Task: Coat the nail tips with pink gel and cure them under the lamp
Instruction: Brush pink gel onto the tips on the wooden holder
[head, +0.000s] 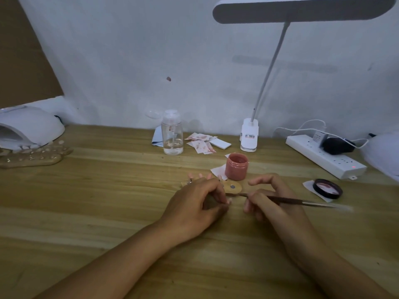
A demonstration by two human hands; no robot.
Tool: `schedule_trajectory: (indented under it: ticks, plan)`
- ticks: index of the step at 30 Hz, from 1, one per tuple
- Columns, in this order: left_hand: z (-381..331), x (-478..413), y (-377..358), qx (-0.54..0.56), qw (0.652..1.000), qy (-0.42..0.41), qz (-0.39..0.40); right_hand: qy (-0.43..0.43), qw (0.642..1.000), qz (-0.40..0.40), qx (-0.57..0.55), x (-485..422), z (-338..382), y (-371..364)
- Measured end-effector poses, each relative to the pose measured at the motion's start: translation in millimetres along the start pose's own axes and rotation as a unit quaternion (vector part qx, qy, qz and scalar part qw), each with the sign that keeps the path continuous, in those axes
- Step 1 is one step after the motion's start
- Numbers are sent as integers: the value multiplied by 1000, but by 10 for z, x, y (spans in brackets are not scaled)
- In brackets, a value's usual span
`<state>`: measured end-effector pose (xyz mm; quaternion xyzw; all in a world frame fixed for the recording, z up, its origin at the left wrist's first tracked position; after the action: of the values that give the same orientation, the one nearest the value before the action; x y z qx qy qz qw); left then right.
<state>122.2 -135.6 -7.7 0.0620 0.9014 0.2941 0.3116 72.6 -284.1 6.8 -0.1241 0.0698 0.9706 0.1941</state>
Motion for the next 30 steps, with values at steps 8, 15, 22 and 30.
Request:
schedule_trajectory:
  ticks: [8,15,22,30]
  plan:
    - [6,-1,-10,0,1000,6,5,-6,1000,22,19,1,-9,-16]
    - [15,-4,-15,4,1000,12,6,-6,995,38,90,21,-25,-51]
    - [27,-11,-19,-3,1000,16,8,2,994,22,110,15,11,-34]
    - [29,-6,-23,-4,1000,17,10,22,993,22,116,10,18,-51]
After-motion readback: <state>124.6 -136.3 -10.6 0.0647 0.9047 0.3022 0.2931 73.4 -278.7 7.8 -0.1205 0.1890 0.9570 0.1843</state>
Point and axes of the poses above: each hand's wrist, its own x-axis away from the middle knuckle, its own y-axis out of the back of the hand, z = x × y, the point moved 9 cm from there along -x, towards the middle knuckle, and after that the axes turned 13 degrees about -z, right-handed, at the moved point
